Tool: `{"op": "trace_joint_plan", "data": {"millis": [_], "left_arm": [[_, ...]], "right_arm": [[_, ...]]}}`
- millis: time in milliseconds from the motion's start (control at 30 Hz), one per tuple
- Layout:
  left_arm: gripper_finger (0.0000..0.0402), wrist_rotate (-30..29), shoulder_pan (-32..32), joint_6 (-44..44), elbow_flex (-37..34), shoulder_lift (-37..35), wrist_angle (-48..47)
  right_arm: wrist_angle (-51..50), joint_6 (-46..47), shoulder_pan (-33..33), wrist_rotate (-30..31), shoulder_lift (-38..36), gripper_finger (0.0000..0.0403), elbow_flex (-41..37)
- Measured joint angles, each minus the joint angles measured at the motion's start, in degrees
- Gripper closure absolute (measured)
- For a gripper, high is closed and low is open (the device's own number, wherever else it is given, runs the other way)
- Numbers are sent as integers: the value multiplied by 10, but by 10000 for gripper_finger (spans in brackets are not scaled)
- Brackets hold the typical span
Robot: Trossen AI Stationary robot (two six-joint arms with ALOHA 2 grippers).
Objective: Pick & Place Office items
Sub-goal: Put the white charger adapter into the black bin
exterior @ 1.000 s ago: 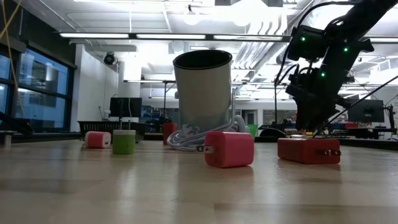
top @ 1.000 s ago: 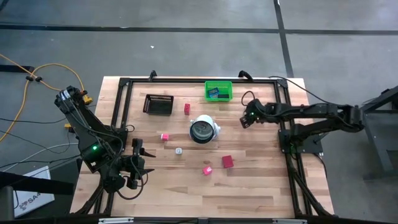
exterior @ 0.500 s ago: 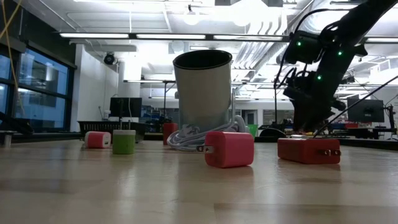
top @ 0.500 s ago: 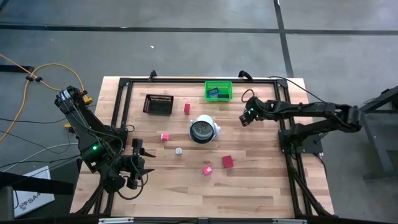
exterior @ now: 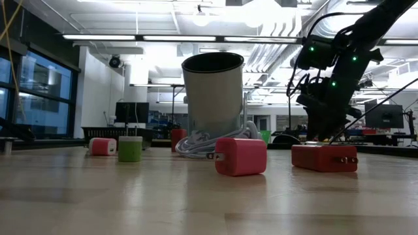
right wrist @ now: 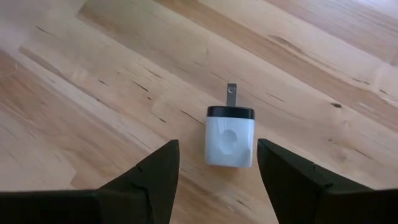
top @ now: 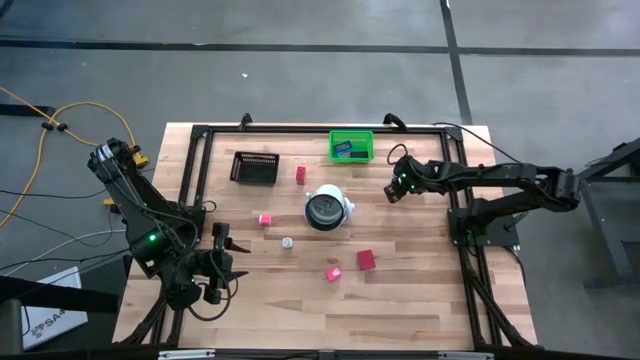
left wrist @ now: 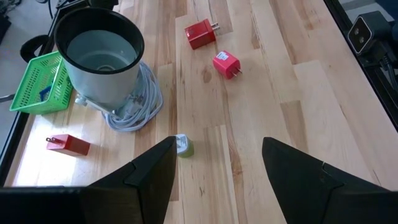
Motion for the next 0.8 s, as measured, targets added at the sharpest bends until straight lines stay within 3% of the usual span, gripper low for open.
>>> {"op": "trace_joint_plan", "data": {"millis": [800], "left_arm": [[174, 0, 0, 0, 0, 0, 0]], "right_arm": [[24, -16, -11, -4, 37, 199, 0]]}}
